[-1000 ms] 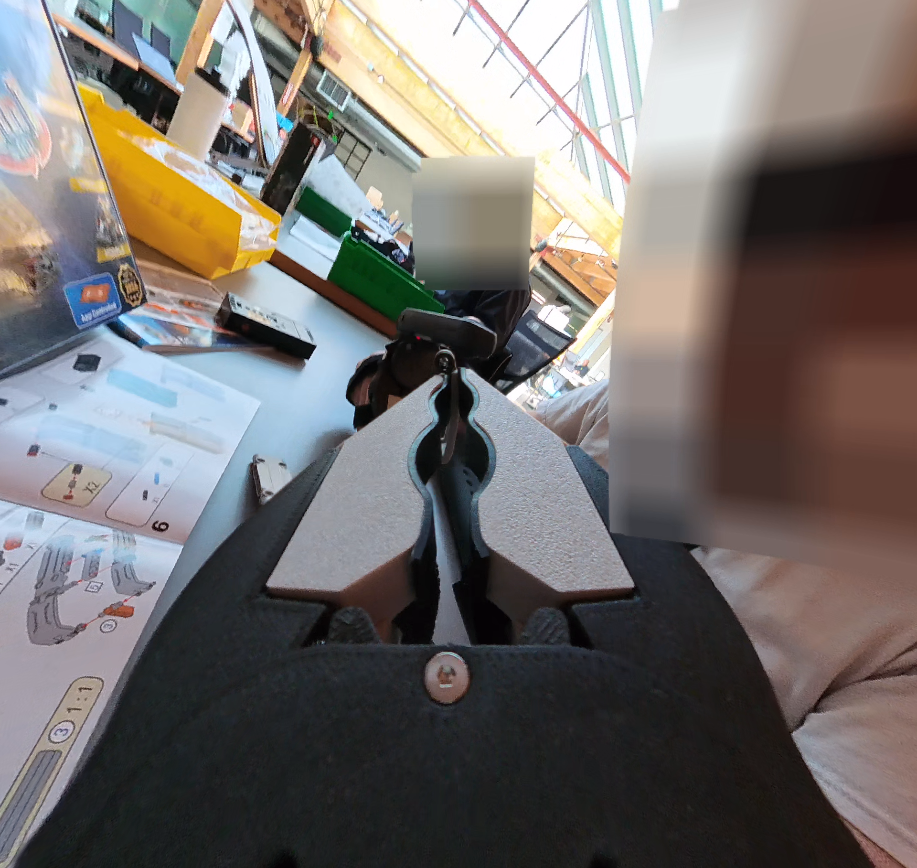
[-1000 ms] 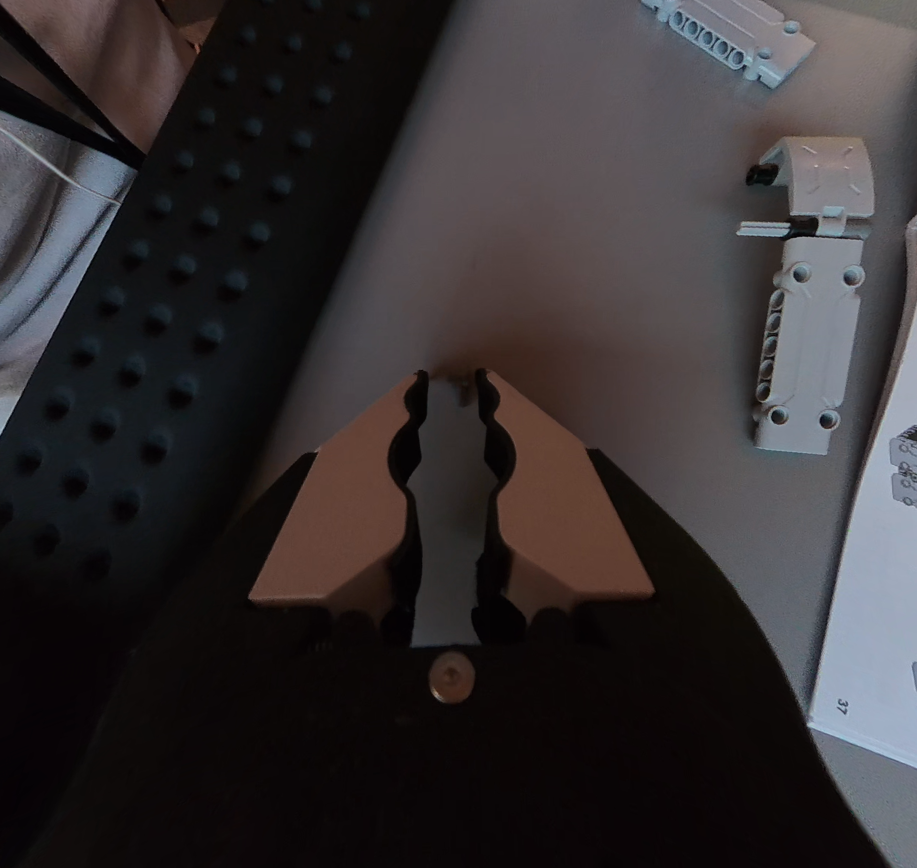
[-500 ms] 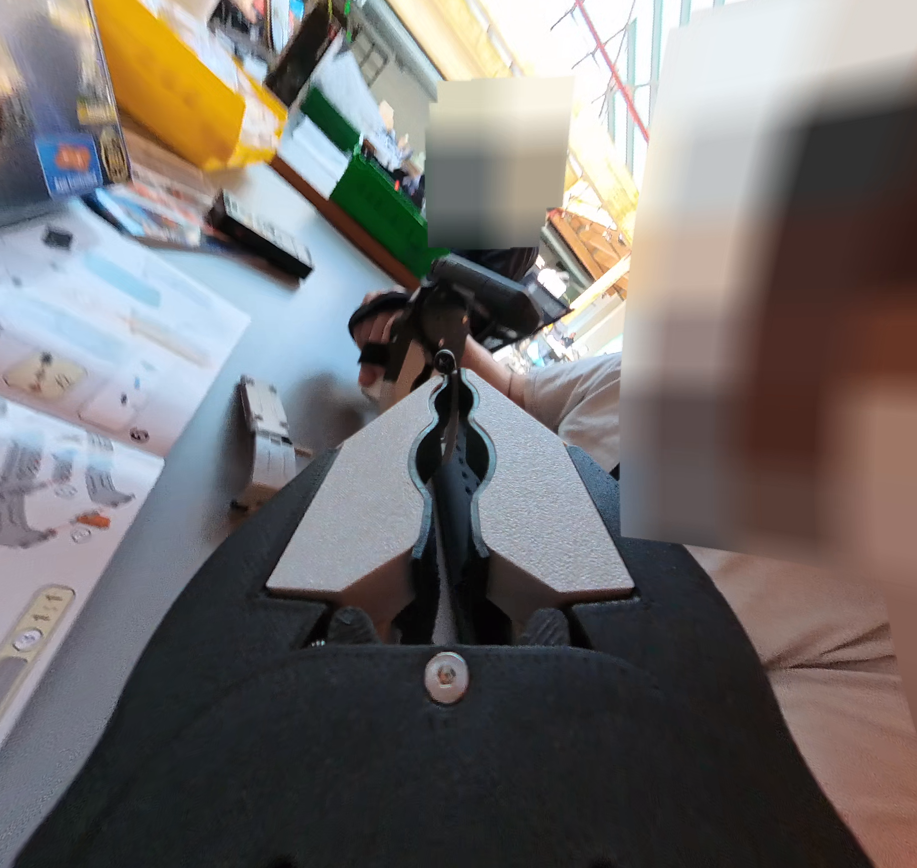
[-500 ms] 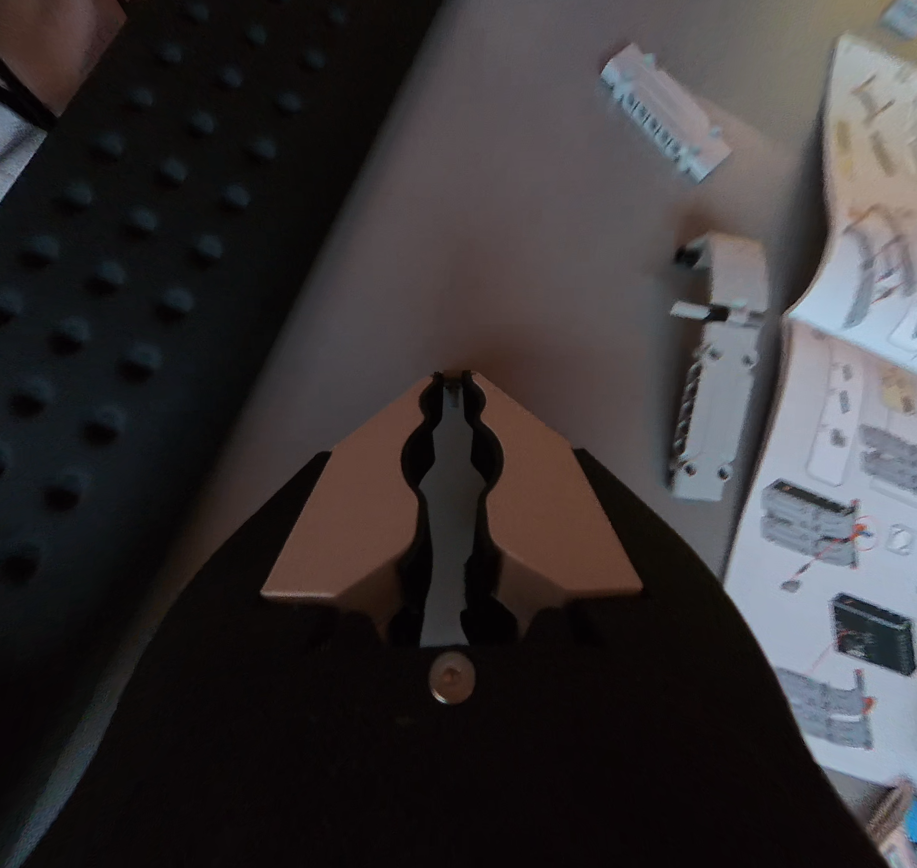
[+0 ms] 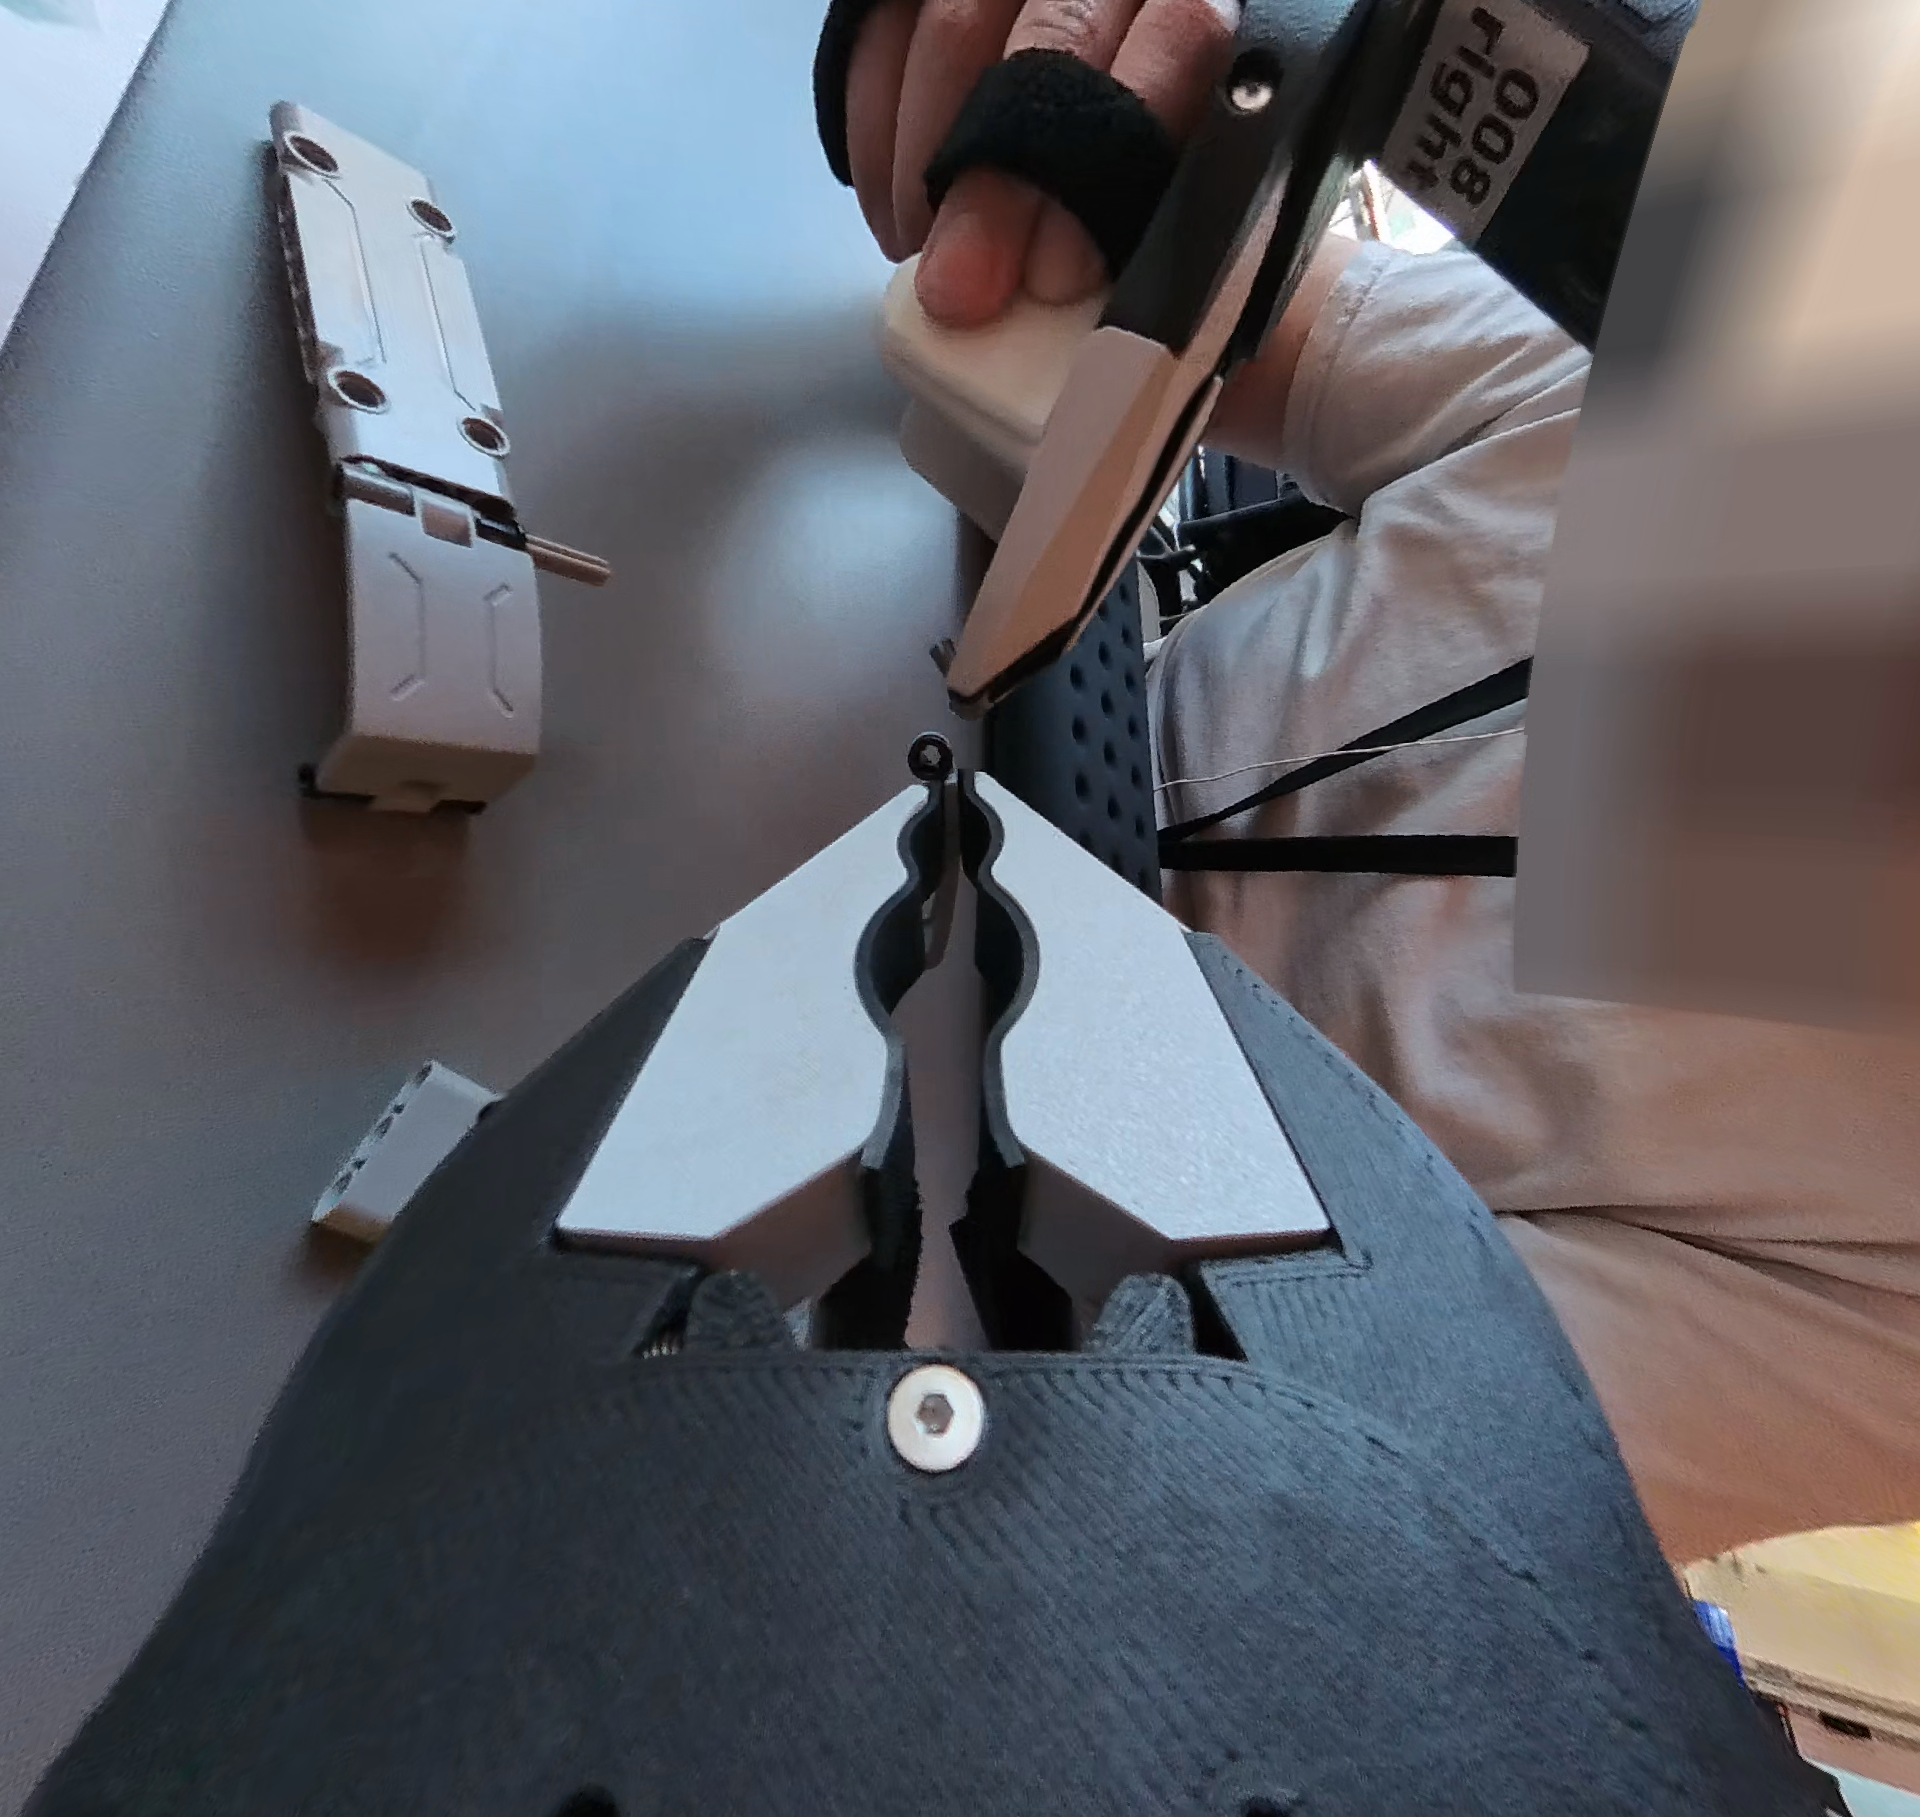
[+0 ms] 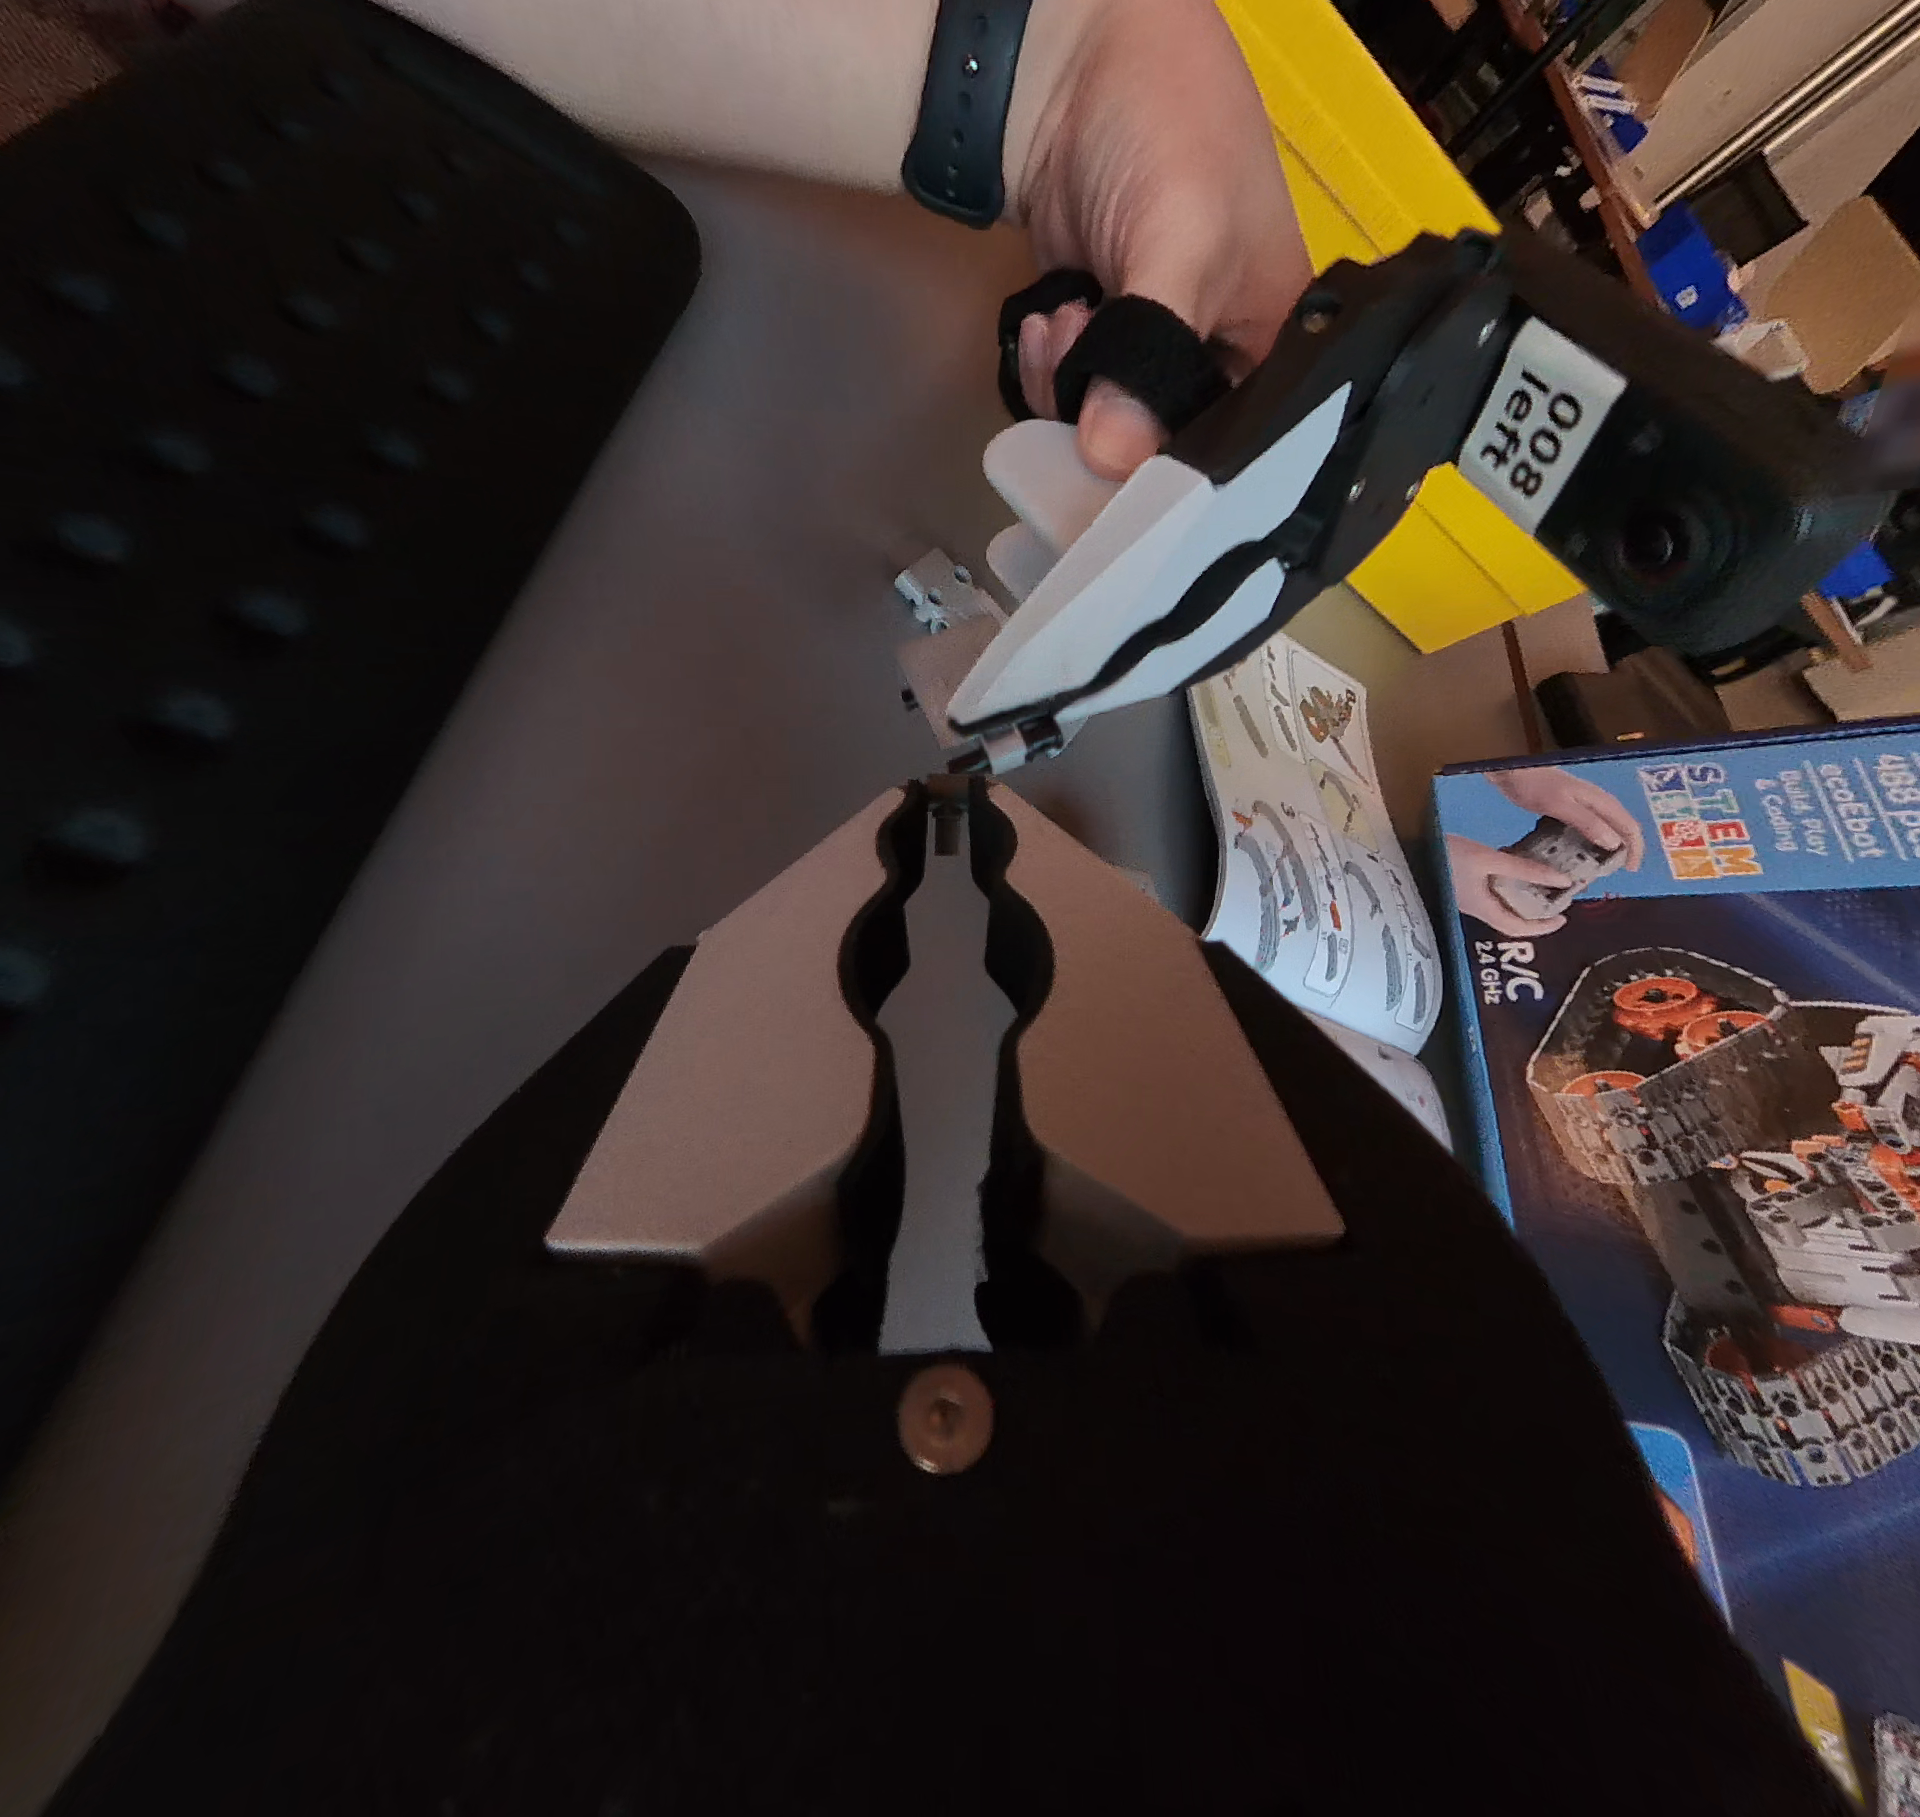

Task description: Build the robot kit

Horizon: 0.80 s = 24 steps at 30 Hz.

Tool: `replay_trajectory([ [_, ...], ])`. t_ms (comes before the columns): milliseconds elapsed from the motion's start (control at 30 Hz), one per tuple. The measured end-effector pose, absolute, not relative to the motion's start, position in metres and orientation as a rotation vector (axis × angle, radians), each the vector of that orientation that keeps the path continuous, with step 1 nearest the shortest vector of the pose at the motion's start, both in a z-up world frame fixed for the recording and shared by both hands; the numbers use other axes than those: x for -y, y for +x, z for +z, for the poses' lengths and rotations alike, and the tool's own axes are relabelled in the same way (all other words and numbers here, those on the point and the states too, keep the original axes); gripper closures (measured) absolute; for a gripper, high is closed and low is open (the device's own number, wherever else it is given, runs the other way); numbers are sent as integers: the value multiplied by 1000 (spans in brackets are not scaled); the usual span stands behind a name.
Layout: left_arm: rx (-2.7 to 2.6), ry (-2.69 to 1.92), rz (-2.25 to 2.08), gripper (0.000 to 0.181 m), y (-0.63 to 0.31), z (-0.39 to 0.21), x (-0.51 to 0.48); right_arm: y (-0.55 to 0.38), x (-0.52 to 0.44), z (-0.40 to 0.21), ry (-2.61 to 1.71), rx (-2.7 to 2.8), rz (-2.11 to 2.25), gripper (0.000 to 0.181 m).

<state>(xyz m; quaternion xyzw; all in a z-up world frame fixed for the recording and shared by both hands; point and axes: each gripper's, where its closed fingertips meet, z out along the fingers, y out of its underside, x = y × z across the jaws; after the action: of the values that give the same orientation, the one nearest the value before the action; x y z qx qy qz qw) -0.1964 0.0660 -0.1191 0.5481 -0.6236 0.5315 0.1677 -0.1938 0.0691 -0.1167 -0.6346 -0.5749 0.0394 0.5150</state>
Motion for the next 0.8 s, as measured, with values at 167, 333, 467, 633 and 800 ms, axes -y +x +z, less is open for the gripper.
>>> replay_trajectory([
  [167,1749,1554,1524,181,-194,-119,-65,-197,-70,-125,-1546,1434,57,175],
  [333,1737,1550,1536,181,-194,-118,-66,-197,-70,-124,-1555,1438,38,175],
  [467,1728,1549,1565,181,-192,-114,-66,-195,-72,-119,-1503,1440,-21,175],
  [633,1729,1561,1633,181,-187,-102,-69,-190,-76,-107,-1403,1452,-178,175],
  [800,1851,1557,1737,181,-184,-74,-72,-176,-80,-62,-1210,1386,-408,174],
])
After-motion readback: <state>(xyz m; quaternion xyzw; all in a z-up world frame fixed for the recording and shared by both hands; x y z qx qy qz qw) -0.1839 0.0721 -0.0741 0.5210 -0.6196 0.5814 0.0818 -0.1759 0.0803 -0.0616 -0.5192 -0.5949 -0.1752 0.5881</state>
